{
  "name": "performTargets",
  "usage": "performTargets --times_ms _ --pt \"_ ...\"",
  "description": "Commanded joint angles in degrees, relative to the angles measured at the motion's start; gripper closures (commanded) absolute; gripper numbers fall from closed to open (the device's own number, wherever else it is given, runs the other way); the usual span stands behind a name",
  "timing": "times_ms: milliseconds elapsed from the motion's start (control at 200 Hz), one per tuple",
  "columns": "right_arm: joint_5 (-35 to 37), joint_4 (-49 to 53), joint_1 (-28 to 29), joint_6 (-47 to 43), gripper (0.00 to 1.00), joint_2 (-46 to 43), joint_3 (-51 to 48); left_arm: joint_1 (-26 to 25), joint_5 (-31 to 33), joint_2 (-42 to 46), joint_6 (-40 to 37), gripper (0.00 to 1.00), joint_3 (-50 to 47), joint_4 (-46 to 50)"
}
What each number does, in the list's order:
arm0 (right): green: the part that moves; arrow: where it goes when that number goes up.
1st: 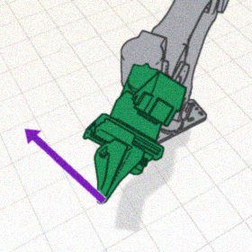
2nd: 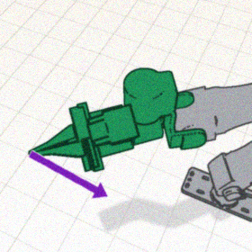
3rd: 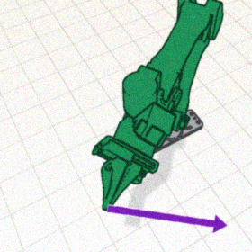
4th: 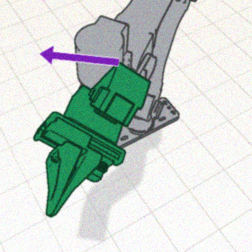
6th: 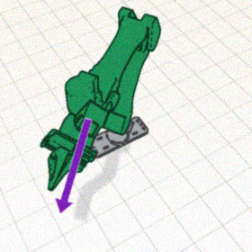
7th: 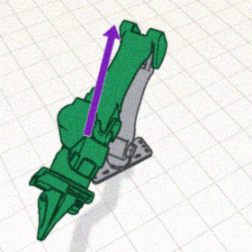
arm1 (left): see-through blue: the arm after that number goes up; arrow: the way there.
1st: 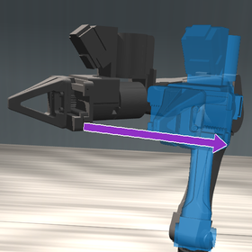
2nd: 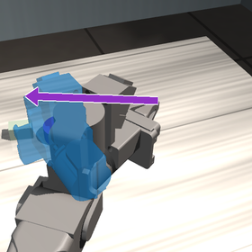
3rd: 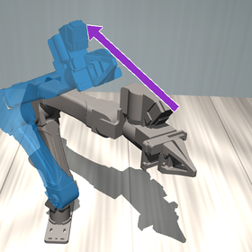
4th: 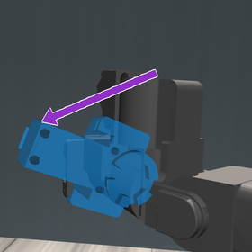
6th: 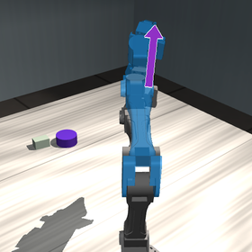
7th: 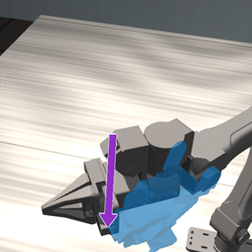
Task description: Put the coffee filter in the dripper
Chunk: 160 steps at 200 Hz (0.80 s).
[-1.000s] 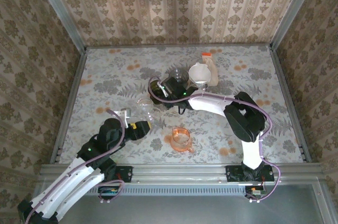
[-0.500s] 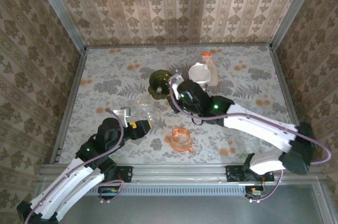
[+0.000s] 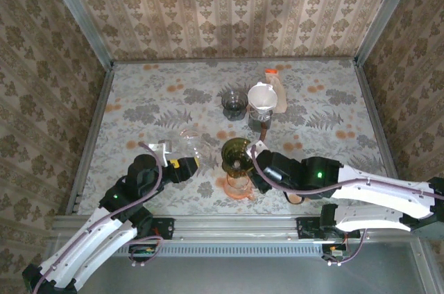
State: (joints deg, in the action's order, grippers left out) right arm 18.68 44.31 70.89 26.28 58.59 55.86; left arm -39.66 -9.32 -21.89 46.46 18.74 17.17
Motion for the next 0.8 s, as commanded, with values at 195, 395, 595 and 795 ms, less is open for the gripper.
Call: performTargets --times_ms 195,395,595,795 --pt "4.01 -2.22 3.59 5.53 0.9 1.74 -4.67 0.29 -1.57 0.41 -0.36 0.2 -1.39 -1.45" --pt "5.02 -3.64 3.73 5.53 0.9 2.67 -5.62 0.31 -1.62 0.37 -0.34 0.2 -1.58 -1.45" --pt "4.53 -4.11 4.55 5.96 0.9 3.73 -5.76 0.33 -1.49 0.4 -0.32 0.2 -2.04 -1.75" --pt "4.96 -3.18 5.35 7.33 0.89 3.47 -6.7 0.36 -1.31 0.37 -0.23 0.2 -2.22 -1.89"
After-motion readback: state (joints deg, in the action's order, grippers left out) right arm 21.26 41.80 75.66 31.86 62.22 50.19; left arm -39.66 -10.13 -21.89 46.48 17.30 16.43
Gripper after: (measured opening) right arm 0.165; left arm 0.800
